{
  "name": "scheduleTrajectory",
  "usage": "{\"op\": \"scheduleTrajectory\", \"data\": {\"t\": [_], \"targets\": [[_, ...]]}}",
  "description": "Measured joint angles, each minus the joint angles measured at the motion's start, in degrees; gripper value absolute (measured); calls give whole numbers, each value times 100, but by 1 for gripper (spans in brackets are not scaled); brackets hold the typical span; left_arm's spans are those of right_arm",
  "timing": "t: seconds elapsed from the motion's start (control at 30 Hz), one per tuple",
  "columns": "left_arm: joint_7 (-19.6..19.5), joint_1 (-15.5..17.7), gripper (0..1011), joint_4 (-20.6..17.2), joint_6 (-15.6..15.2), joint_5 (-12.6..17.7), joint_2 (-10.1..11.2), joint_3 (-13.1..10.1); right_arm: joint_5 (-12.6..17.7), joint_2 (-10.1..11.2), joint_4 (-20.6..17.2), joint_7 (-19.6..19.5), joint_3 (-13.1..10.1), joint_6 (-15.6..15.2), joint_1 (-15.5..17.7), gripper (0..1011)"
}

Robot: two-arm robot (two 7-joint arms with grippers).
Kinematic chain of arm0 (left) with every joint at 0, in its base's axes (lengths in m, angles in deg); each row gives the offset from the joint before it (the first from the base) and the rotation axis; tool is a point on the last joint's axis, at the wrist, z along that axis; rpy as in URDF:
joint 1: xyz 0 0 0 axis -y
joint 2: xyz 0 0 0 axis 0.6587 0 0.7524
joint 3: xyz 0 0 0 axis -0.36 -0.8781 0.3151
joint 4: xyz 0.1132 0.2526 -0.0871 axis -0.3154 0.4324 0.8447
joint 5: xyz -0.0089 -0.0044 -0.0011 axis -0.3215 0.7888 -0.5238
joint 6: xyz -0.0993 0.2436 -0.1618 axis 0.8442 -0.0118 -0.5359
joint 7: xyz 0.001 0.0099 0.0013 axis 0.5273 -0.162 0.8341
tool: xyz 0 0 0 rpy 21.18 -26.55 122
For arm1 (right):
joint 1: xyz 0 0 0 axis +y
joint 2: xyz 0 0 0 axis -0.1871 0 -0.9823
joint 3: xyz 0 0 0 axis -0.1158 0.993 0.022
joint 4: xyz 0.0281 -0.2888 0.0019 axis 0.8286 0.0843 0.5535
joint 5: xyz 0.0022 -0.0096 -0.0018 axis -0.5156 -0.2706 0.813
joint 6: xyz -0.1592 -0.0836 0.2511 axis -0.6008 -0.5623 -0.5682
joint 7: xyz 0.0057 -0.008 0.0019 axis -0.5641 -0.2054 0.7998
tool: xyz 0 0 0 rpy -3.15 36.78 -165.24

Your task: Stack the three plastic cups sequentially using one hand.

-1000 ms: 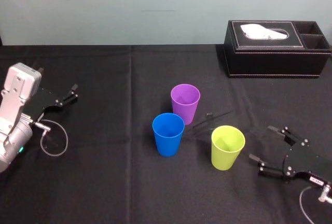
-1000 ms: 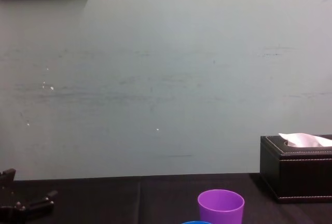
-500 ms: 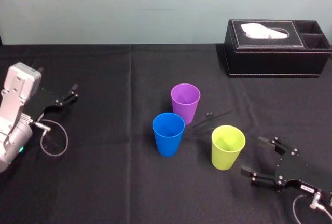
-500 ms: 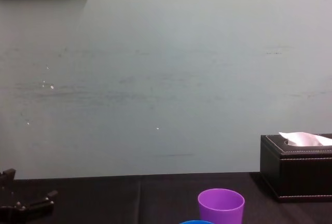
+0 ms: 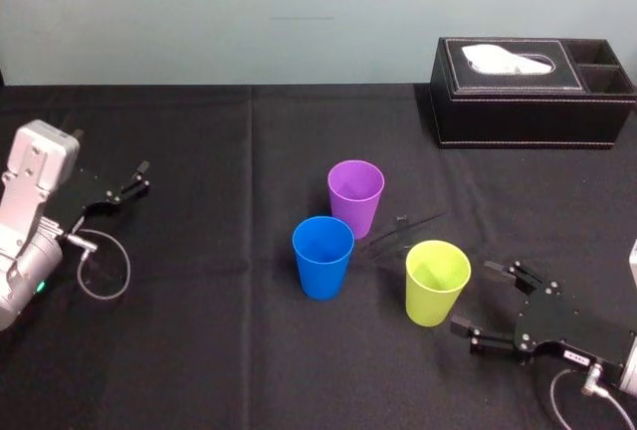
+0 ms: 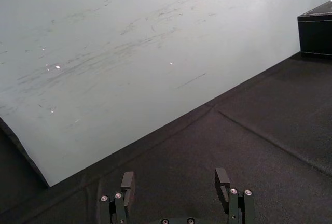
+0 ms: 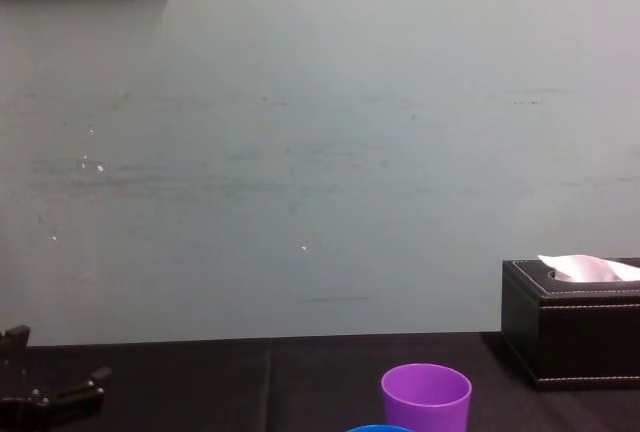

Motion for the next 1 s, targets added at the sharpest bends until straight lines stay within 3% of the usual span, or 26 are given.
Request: {"op": "scheduleTrajectory", "data": {"t": [1.0], "targets": [[0, 0, 1011, 0, 0, 0, 0, 0, -314, -267, 252, -34, 413, -232, -632, 1004]]}}
